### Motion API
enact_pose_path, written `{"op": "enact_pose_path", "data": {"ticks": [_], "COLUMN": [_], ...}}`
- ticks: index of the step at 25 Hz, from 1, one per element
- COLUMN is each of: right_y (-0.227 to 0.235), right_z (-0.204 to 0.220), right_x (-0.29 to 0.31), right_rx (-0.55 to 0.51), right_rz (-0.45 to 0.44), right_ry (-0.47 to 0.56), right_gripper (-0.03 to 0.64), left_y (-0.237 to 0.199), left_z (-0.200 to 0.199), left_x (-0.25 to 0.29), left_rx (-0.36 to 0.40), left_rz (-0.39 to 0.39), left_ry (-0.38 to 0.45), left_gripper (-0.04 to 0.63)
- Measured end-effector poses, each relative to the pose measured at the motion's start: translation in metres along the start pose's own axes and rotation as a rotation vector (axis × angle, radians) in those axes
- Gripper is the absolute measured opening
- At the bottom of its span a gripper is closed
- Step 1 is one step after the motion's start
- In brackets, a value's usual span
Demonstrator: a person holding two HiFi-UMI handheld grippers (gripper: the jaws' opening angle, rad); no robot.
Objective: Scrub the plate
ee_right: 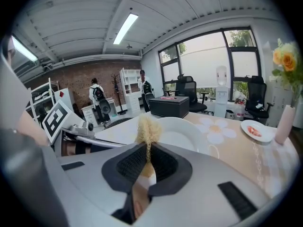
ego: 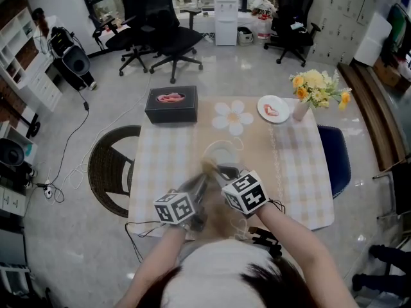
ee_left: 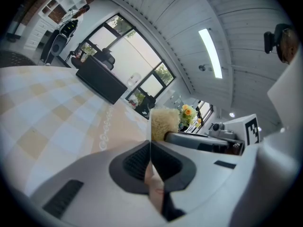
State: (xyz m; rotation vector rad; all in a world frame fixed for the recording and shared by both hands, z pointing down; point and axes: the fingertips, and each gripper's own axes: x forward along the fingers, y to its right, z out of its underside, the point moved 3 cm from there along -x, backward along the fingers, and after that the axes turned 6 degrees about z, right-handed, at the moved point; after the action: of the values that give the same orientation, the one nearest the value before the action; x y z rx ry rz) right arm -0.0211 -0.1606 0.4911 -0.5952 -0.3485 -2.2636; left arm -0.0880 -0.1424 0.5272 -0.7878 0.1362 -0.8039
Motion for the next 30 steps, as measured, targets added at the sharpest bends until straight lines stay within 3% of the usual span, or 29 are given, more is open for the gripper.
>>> {"op": "enact_pose_path", "data": {"ticks": [13, 30], "right_y": [0.021, 0.065], "right_z": [0.007, 0.021], "right_x": [0.002, 0.000], "right_rx": [0.017, -0.036], "right_rz": [0.100, 0.269], "right_ry": [-0.028, -0.101], "right_gripper": [0.032, 0.032], "left_y": [0.000, 0.003], "left_z": [0.001, 0.001], "left_x": [0.001, 0.000], "left_rx": [0.004, 0.022], "left_rz": [0.002, 0.013], "left_ry": [0.001, 0.004], "left_gripper": [0.017, 0.017]}}
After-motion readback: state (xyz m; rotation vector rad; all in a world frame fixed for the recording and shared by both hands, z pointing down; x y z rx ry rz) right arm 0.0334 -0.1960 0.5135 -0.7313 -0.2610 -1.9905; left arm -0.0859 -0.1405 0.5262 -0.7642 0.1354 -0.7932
